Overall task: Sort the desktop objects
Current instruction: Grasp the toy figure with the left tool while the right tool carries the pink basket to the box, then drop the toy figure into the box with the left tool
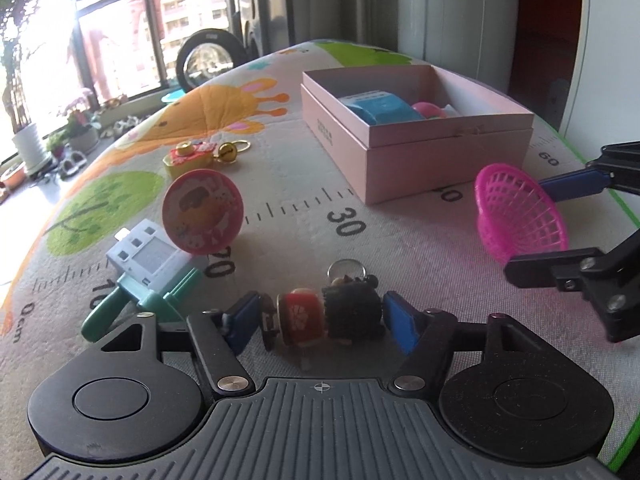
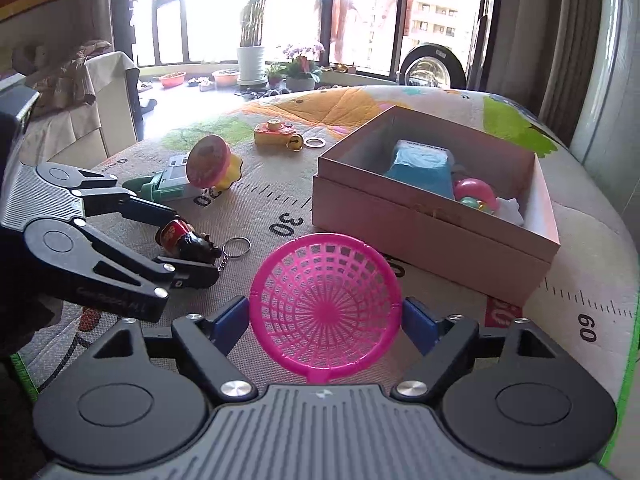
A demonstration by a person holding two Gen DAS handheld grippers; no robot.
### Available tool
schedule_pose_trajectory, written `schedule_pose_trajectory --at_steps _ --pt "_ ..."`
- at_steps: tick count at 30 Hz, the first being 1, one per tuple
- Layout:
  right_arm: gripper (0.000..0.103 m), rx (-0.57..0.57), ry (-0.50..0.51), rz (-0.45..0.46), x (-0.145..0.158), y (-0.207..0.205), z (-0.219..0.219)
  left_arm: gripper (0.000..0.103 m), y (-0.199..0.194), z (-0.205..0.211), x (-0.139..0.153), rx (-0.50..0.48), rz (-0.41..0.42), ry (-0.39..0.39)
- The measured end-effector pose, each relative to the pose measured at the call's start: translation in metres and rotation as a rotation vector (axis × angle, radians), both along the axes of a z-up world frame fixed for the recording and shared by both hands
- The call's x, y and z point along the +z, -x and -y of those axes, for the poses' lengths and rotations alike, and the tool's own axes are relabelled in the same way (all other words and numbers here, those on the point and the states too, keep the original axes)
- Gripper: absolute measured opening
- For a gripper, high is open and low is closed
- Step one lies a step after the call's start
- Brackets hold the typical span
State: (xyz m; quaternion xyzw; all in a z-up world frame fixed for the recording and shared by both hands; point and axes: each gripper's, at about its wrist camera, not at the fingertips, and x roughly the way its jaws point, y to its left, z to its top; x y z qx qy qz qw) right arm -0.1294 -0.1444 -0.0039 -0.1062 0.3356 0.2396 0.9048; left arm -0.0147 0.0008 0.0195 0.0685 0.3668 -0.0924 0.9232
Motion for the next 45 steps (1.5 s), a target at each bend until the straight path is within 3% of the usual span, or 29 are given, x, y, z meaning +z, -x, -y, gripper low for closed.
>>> schedule_pose_trajectory --at_steps 4,8,12,14,17,20,25,30,34,40,45 --pt "0.083 -0.020 -0.085 0.070 0.042 0.009 0.025 0.070 0.008 0.003 0.024 -0.040 0.053 0.018" --pt "0.083 -0.083 -0.190 0.213 0.108 0.010 0.059 0.071 0.001 0.018 0.091 -0.137 0.258 0.032" --pt "0.083 -0.180 -0.224 0.321 0.144 -0.001 0.084 0.071 -0.036 0.050 0.127 -0.195 0.364 0.004" --pt "0.083 -0.224 -0.229 0.328 0.150 -0.013 0.091 0.071 -0.068 0.068 0.128 -0.216 0.344 0.010" --pt "0.083 -0.268 -0.245 0.292 0.149 -0.030 0.101 0.083 -0.098 0.075 0.116 -0.194 0.276 0.043" --pt "0.083 -0.289 -0.238 0.275 0.142 -0.042 0.106 0.097 -0.084 0.058 0.097 -0.200 0.248 0.103" --pt "0.083 -0.285 -0.286 0.178 0.125 -0.099 0.094 0.097 -0.044 0.040 0.051 -0.177 0.142 0.107" --pt "0.083 -0.326 -0.205 0.146 0.089 -0.180 0.052 0.098 -0.016 0.028 0.020 -0.150 0.084 0.080" --pt "0.083 -0.378 -0.113 0.086 0.045 -0.230 0.030 0.099 -0.012 0.000 0.015 -0.075 0.060 0.121" --pt "0.083 -0.395 -0.009 0.003 0.005 -0.230 0.027 0.100 -0.006 -0.028 0.016 0.005 0.081 0.141" --pt "0.091 -0.369 -0.005 -0.014 0.029 -0.206 0.041 0.100 -0.007 -0.030 0.013 0.008 0.074 0.168"
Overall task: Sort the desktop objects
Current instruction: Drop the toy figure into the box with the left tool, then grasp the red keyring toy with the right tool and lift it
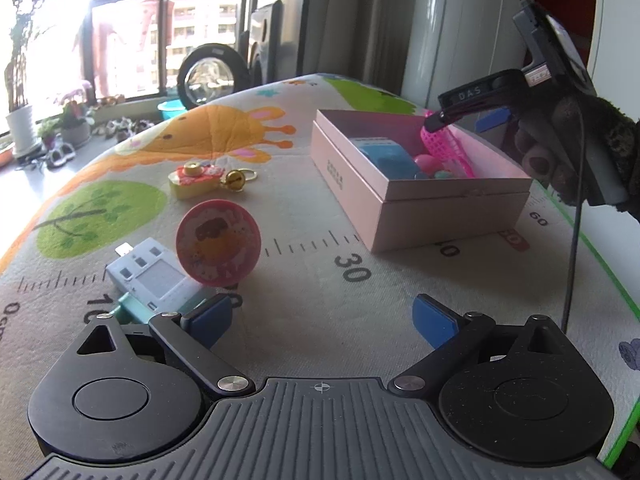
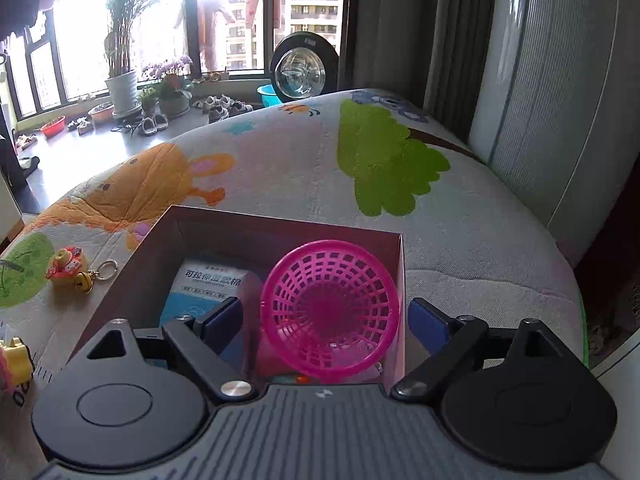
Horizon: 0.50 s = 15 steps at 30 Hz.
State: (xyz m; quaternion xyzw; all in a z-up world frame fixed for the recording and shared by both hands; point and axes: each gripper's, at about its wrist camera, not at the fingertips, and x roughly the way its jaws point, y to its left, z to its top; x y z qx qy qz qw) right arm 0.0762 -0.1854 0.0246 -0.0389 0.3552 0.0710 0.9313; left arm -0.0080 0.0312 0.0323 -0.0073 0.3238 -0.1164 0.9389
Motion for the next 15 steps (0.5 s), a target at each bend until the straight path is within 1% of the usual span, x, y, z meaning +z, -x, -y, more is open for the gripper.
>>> schedule_pose_trajectory --at_steps 4,6,9,12,13,15 --pt "0.093 -0.019 -0.053 0.052 0.036 0.014 0.008 0.101 0.004 -0.005 0.002 0.020 0.028 -0.009" --pt "0.093 0.014 -0.068 0.074 0.048 0.025 -0.003 0.101 0.006 -0.010 0.004 0.047 0.042 -0.022" --pt "0.094 0.147 -0.053 0.098 0.052 0.051 -0.043 0.101 0.010 -0.025 0.005 0.107 0.060 -0.049" --pt "0.094 0.318 0.009 0.107 0.043 0.075 -0.098 0.102 0.013 -0.045 0.005 0.174 0.060 -0.070" --pt "0.094 0.372 0.025 0.105 0.040 0.079 -0.117 0.102 0.013 -0.052 0.004 0.193 0.054 -0.077" --pt "0.094 0.444 0.013 0.084 0.036 0.076 -0.146 0.102 0.012 -0.061 0.002 0.219 0.044 -0.087"
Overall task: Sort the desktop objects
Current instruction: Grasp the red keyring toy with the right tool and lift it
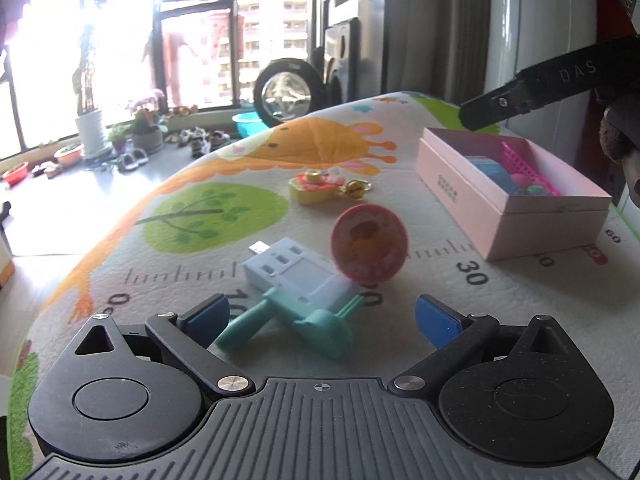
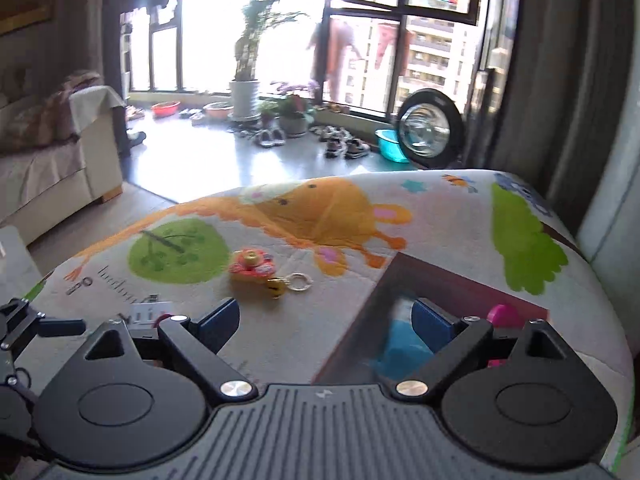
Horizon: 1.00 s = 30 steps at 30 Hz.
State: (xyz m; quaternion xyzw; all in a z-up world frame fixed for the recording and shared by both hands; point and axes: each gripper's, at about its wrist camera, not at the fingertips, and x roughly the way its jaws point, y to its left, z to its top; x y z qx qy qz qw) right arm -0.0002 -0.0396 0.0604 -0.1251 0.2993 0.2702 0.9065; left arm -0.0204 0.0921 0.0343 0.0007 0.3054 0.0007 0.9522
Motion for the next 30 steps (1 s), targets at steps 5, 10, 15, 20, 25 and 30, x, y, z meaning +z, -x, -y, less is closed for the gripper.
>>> schedule_pose_trajectory --at_steps 5,10,15,20,25,30 --pt "0.094 -0.010 -0.034 -0.233 -0.023 -0.069 -0.067 0.102 -0.004 -0.007 -0.013 0.009 0.003 0.012" --pt "0.094 -0.089 0.061 -0.300 -0.069 -0.128 -0.114 0.102 -0.002 -0.014 -0.018 -0.007 0.014 0.068" --pt "0.073 -0.097 0.108 -0.348 -0.093 -0.146 -0.135 0.102 -0.001 -0.025 -0.018 0.013 0.016 0.137" --pt "0.060 -0.034 0.040 -0.287 -0.060 -0.112 -0.110 0.102 0.002 -0.023 -0.017 -0.007 0.023 0.138" --pt "0.060 0.021 -0.108 -0.230 -0.005 -0.046 -0.041 0.103 -0.002 -0.009 -0.016 -0.037 0.007 0.081" --pt "0.060 -0.014 -0.105 -0.153 0.006 0.025 0.032 0.103 -0.018 0.017 -0.020 -0.117 -0.030 0.079"
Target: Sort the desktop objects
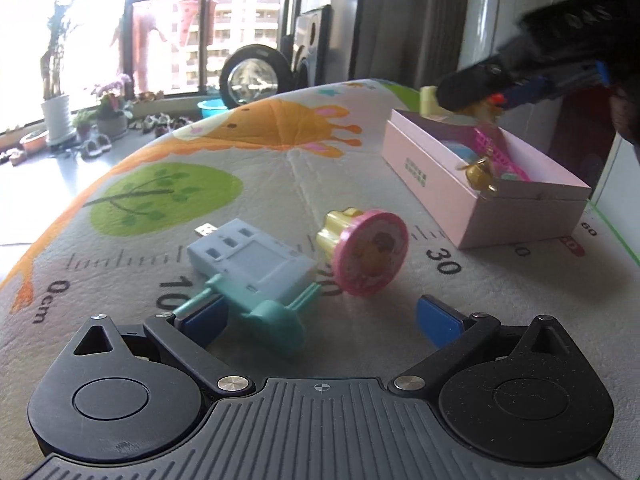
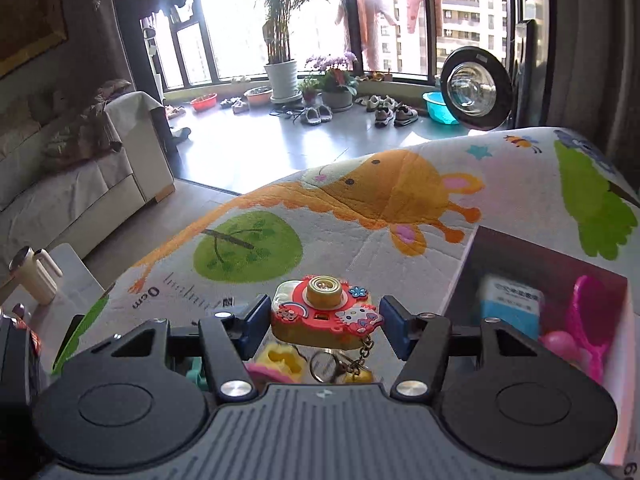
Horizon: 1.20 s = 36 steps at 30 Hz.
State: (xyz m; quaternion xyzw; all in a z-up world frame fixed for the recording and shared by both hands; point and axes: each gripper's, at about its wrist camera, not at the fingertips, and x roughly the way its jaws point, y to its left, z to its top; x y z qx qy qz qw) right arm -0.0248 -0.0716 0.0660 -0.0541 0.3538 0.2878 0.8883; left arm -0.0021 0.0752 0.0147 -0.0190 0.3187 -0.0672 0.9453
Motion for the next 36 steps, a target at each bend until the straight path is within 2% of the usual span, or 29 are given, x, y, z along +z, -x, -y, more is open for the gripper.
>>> schedule_pose_trajectory --at_steps 7,8,11,15,17,19,24,28,33,36 --pt "0.060 -0.159 0.078 0.032 -0.037 0.046 0.068 0.103 -0.010 0.048 0.004 -0.164 -0.005 0.017" --pt "0.055 -0.175 0.090 0.046 -0.043 0.049 0.072 0.103 -0.010 0.052 0.005 -0.168 0.000 0.006" --pt "0.054 -0.196 0.107 0.064 -0.063 0.059 0.075 0.103 -0.008 0.059 0.008 -0.154 0.008 -0.037" --pt "0.056 -0.164 0.013 0.029 -0.081 0.071 0.075 0.103 -0.004 0.059 0.009 -0.116 0.009 -0.106" --pt "0.071 -0.169 -0.049 0.025 -0.084 0.077 0.080 0.103 -0.004 0.054 0.010 -0.089 0.008 -0.139" --pt "0.078 -0.173 -0.109 0.013 -0.087 0.083 0.085 0.103 -0.003 0.048 0.009 -0.051 0.003 -0.162" --pt "0.086 -0.182 -0.110 0.035 -0.098 0.096 0.089 0.103 -0.010 0.034 0.005 0.033 -0.057 -0.161" --pt "0.091 -0.241 -0.106 0.048 -0.105 0.096 0.092 0.103 -0.020 0.038 0.005 0.024 -0.078 -0.127" --pt "0.096 -0.242 -0.093 0.084 -0.103 0.100 0.090 0.103 -0.032 0.052 -0.003 0.027 -0.085 -0.159" --pt "0.096 -0.213 -0.024 0.130 -0.102 0.105 0.082 0.081 -0.034 0.049 -0.003 0.026 -0.094 -0.141"
